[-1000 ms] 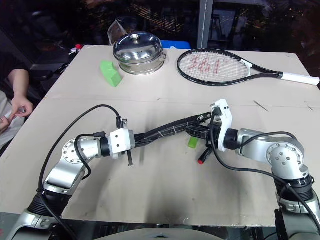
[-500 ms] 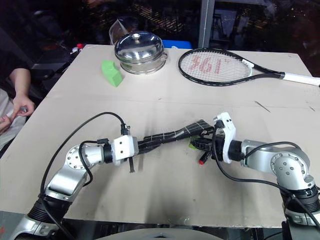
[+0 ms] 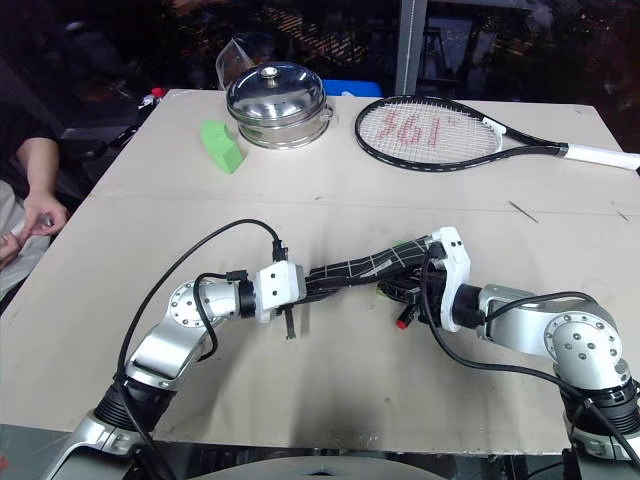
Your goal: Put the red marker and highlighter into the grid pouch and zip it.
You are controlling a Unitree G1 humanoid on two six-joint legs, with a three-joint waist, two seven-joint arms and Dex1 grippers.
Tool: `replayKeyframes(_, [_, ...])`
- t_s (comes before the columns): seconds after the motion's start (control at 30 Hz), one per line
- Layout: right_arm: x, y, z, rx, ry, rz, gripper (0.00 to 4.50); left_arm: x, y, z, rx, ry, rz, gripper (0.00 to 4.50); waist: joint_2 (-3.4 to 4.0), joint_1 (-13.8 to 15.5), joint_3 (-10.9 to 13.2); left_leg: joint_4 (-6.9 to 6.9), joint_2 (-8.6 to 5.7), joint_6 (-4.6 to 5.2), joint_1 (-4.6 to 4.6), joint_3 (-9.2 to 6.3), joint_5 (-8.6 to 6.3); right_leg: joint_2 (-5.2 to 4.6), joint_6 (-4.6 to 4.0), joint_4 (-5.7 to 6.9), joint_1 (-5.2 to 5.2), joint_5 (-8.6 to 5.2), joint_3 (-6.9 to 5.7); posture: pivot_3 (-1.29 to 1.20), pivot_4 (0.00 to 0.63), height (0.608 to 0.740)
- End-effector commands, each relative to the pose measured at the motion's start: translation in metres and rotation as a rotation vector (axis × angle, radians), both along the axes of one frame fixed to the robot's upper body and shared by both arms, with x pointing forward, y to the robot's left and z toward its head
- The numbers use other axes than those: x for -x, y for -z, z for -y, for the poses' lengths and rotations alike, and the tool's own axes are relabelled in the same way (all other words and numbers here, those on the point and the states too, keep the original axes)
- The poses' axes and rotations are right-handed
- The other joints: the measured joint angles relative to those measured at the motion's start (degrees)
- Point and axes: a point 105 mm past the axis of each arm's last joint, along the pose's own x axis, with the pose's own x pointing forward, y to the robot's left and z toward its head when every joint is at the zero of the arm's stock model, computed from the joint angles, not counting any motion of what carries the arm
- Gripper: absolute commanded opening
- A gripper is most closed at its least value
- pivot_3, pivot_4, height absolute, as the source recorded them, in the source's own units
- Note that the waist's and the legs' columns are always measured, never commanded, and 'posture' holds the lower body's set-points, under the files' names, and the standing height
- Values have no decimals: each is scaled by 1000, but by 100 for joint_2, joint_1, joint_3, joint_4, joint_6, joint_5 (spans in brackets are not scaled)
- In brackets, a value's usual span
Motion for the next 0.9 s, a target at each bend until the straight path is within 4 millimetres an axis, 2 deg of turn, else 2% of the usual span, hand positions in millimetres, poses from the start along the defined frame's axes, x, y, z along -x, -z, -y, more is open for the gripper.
replayKeyframes(0.03, [4,-12,-7,-24,-41,40,73,2,-9,10,42,6,22,0,0,3,0,0,0,0,0,0,0,0,0,0,0,0,0,0,150,740])
replayKeyframes(0.23, [6,-16,-25,-39,-137,43,73,-12,-13,18,53,-53,52,0,-3,7,3,0,-1,0,-1,-1,0,0,0,0,0,0,0,0,150,740])
replayKeyframes(0.6, [-13,-19,-59,-31,-237,59,73,-29,-16,30,75,-115,107,0,-3,-2,5,2,1,0,-2,-2,1,7,-3,4,-2,3,0,0,150,740])
replayKeyframes(0.77, [-14,-14,-73,-19,-313,50,73,-36,-21,38,88,-133,126,0,-3,7,5,5,0,1,-8,-3,1,5,-3,2,-4,4,-2,0,150,740])
replayKeyframes(0.9, [-9,-18,-86,-28,-383,93,73,-44,-28,47,130,-159,111,0,-3,4,5,8,0,1,-10,-4,1,5,-3,3,-4,4,-4,0,150,740])
